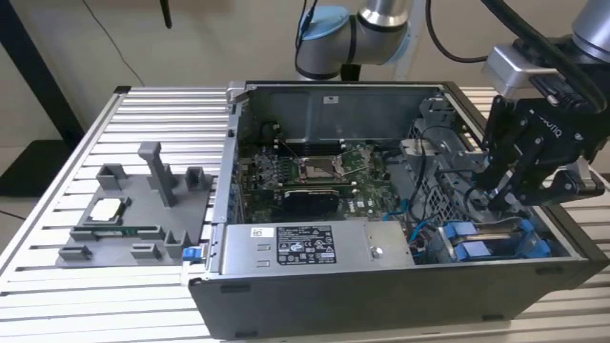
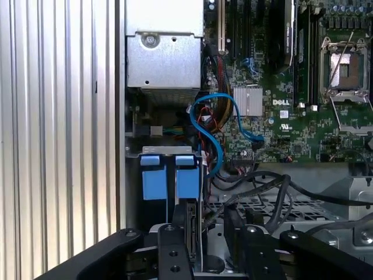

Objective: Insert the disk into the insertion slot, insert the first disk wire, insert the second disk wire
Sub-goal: 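Insert the disk into the insertion slot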

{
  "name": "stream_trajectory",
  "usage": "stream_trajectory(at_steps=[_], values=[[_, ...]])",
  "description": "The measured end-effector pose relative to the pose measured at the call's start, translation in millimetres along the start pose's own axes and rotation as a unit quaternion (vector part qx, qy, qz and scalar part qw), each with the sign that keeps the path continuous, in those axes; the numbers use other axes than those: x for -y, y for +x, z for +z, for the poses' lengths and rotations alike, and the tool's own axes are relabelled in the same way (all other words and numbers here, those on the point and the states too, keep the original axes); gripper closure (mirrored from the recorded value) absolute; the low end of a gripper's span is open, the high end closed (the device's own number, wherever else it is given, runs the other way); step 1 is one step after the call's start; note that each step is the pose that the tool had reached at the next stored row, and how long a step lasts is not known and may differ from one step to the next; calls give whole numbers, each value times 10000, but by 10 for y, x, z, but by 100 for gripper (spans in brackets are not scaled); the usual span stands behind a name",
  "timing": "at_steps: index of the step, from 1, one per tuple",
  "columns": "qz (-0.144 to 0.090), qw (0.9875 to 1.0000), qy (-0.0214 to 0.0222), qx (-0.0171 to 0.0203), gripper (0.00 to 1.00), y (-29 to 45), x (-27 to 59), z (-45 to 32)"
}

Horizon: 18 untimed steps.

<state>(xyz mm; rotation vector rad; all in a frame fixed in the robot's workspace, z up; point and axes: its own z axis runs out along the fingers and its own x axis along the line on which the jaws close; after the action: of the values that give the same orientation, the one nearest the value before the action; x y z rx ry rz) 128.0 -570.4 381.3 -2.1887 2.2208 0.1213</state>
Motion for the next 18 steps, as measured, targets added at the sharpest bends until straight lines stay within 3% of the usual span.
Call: stream_trajectory(at_steps=[5, 7, 9, 13, 15, 18], values=[[0, 10000, -5, 0, 61, -11, -5, -144], [-1, 10000, -5, 8, 61, -31, -6, -154], [-3, 10000, -5, 68, 61, -69, -7, -152], [-16, 9996, 8, 283, 61, -116, -8, -144], [-40, 9995, 28, 320, 61, -135, -8, -131], [-131, 9994, 80, 320, 61, -167, -8, -98]])
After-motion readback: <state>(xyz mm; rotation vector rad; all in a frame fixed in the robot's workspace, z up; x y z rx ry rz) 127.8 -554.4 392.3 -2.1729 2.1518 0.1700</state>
